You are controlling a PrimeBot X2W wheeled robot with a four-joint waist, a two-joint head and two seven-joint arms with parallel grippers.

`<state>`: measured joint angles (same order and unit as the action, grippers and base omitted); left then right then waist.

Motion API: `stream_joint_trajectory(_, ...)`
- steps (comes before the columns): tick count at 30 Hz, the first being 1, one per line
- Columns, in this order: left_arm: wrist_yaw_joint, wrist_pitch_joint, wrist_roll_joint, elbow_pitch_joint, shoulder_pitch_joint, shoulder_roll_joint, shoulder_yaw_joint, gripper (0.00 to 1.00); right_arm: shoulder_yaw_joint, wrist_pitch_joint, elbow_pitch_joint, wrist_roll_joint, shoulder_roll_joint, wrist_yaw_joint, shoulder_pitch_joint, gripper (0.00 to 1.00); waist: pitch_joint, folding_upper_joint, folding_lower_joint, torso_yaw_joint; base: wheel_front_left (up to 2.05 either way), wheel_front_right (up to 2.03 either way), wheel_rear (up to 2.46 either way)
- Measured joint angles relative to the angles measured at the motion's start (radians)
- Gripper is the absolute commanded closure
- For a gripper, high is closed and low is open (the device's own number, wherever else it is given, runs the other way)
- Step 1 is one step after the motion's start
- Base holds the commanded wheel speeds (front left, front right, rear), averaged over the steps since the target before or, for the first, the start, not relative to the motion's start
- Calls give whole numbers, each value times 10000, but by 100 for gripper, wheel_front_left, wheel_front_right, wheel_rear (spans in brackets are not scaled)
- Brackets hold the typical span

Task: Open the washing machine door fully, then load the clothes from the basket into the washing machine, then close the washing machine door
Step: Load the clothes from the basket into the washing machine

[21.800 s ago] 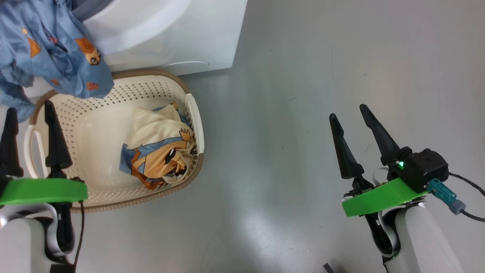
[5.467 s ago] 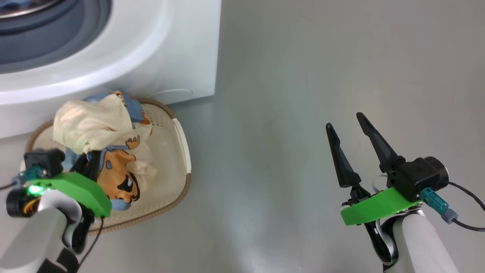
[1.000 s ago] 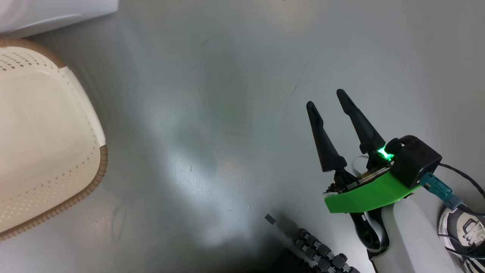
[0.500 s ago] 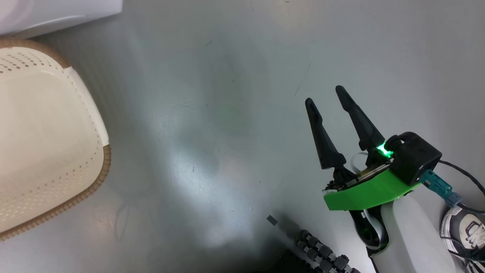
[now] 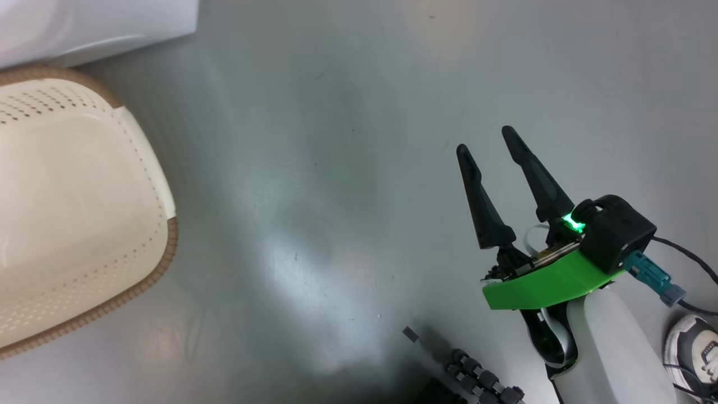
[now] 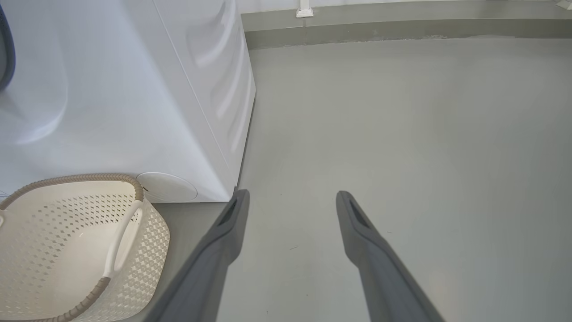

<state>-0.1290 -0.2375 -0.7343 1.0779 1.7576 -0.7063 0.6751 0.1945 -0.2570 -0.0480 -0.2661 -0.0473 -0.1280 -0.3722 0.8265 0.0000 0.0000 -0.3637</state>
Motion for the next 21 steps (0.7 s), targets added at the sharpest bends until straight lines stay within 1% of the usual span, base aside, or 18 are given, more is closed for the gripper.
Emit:
stream_joint_trajectory(5,0,-94,-487,-77,-603,73,173,0,-75,0,-27,217,0,0,4,0,-279,0,0,149,0,0,0)
stream_joint_trajectory(11,0,-174,-945,-382,-1470,372,320,0,-240,0,-75,564,-2,0,33,0,-664,0,0,433,0,0,0)
stream_joint_trajectory(15,0,-180,-965,-892,-2142,443,543,0,-385,0,-88,817,-6,0,36,0,-907,0,0,705,0,0,0)
stream_joint_trajectory(21,-2,-182,-878,-1567,-3050,642,88,0,-518,0,-88,1087,-12,0,58,0,-1169,0,0,1205,0,0,0)
